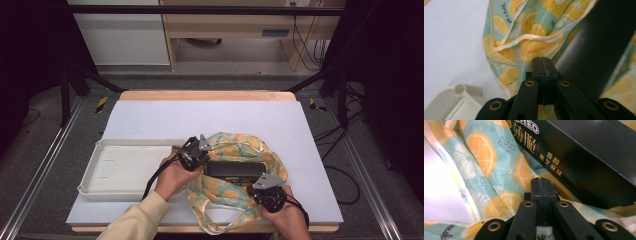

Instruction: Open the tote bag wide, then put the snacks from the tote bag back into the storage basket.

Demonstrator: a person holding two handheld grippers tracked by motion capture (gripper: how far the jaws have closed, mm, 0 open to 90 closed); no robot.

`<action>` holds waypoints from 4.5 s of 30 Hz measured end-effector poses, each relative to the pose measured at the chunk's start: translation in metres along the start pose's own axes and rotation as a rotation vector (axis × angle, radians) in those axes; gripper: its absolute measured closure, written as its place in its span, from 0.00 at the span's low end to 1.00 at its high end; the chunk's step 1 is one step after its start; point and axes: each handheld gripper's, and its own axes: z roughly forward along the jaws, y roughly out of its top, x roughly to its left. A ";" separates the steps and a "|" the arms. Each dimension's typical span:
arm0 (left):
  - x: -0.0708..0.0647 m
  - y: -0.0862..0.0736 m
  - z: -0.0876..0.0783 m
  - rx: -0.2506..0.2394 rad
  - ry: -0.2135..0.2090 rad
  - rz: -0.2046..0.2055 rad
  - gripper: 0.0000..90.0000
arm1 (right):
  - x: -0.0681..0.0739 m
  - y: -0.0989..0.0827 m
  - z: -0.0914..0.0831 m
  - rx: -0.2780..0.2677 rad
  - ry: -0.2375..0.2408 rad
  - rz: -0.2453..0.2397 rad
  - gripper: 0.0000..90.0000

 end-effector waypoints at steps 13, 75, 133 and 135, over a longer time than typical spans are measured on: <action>0.013 -0.005 0.028 0.104 -0.010 -0.036 1.00 | 0.001 0.000 0.000 0.000 -0.004 -0.006 1.00; 0.022 -0.092 -0.096 -0.313 0.037 -0.161 0.24 | -0.045 0.085 -0.065 -0.064 -0.035 -0.096 0.41; 0.014 -0.129 -0.092 -0.252 0.055 -0.140 0.14 | -0.062 0.085 0.014 0.308 0.229 -0.378 0.37; 0.013 -0.129 -0.091 -0.250 0.052 -0.139 0.14 | -0.061 0.085 0.017 0.323 0.231 -0.377 0.37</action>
